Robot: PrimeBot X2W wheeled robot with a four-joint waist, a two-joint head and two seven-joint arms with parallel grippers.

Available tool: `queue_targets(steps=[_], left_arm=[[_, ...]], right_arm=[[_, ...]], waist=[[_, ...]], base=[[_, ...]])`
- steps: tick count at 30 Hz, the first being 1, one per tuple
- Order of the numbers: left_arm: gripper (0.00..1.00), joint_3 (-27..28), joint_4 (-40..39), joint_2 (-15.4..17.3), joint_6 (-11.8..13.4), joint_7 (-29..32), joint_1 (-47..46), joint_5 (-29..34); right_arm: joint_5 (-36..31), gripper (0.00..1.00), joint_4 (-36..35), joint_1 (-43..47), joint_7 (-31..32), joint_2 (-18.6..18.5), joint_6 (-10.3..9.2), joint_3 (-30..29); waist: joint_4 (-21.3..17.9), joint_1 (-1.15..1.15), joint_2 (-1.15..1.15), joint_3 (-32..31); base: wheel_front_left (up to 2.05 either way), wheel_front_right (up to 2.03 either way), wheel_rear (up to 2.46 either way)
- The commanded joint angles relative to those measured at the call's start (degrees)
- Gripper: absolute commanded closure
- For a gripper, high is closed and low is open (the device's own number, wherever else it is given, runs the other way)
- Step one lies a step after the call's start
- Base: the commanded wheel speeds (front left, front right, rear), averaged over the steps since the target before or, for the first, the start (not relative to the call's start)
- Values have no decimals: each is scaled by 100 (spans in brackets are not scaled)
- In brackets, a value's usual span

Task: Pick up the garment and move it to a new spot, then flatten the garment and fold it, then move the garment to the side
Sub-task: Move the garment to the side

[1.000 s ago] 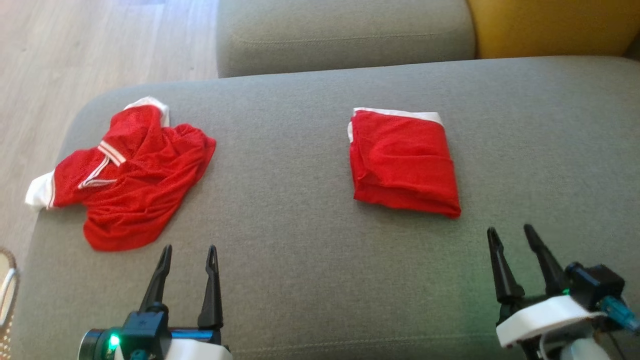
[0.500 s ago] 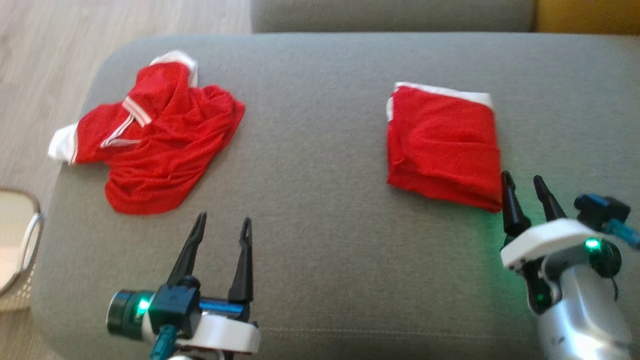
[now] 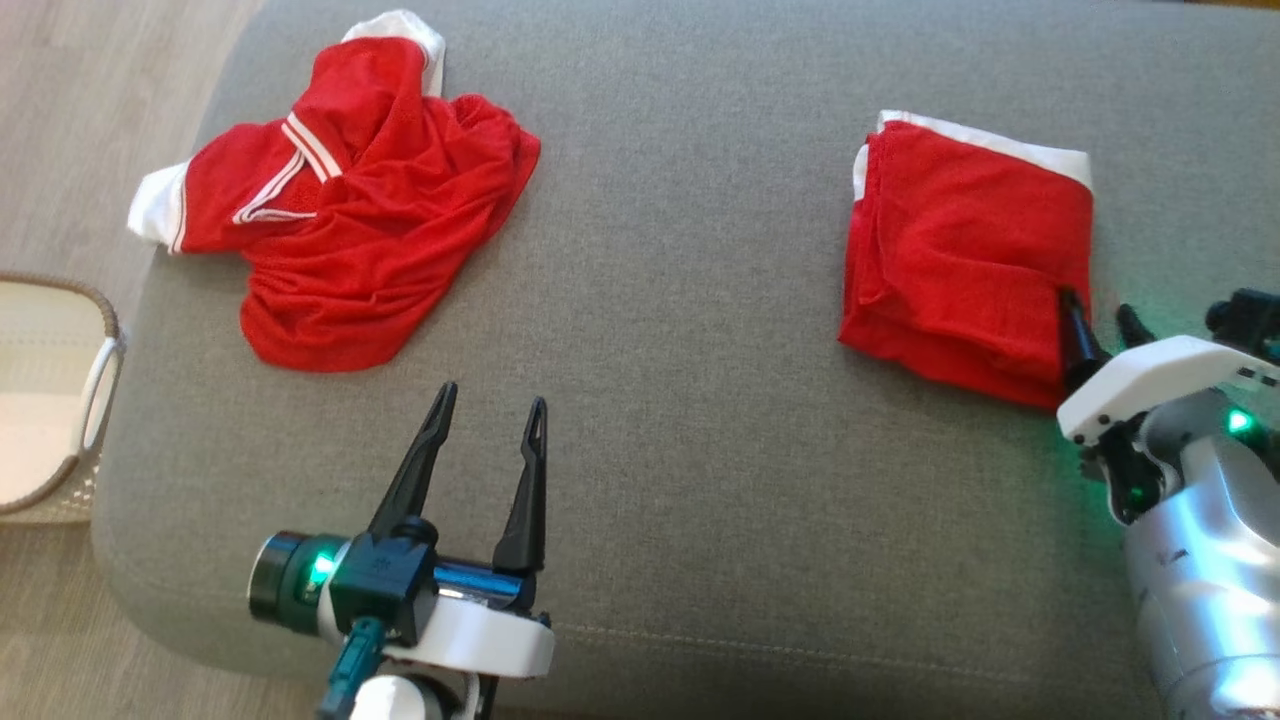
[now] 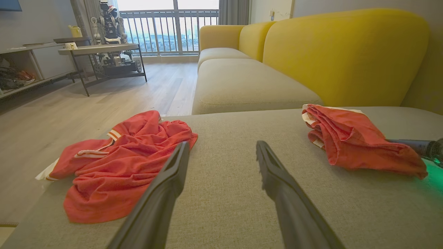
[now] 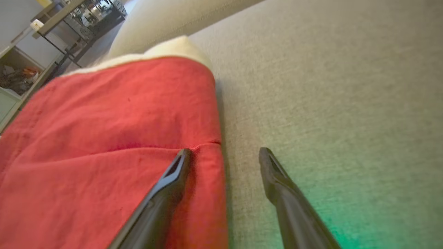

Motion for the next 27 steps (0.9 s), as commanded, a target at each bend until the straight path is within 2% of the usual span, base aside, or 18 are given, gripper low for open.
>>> queue_targets(steps=[1,3,4,5,7,13,16,22,27], left_arm=[[0,126,-164,-40,23,-29,-226,-57],[0,108,-148,-41,16,-29,-262,-70],[0,99,-139,-41,10,-29,-282,-72],[0,93,-133,-42,7,-29,-300,-71],[0,84,-126,-42,3,-29,-331,-67],[0,90,-137,-43,14,-29,-374,-52],[0,82,-152,-43,-7,-29,-390,-47],[0,109,-189,-43,-63,-29,-471,16],[0,112,-205,-30,-145,-29,-565,75]], right_arm=[[-39,0,-23,-238,69,-5,-2,157],[-65,0,133,-314,138,12,-2,209],[-69,14,197,-349,153,21,-2,231],[-73,49,257,-381,155,24,-2,244],[-87,100,357,-436,153,39,-2,302],[-130,100,443,-594,105,-65,-2,534],[-254,100,339,-639,98,-195,-2,843],[-456,100,-102,-668,131,-653,-2,1570],[-331,100,-477,-696,178,-960,-2,1852]], waist=[[2,-1,0,53],[-12,-1,0,91],[-21,-1,0,106],[-32,-1,0,118],[-62,-1,0,130],[-222,-1,0,167],[-349,-1,0,212],[-768,-1,0,391],[-1098,-1,0,531]], base=[[0,0,0],[0,0,0],[0,0,0],[0,0,0],[0,0,0],[0,0,0],[0,0,0],[0,0,0],[0,0,0]])
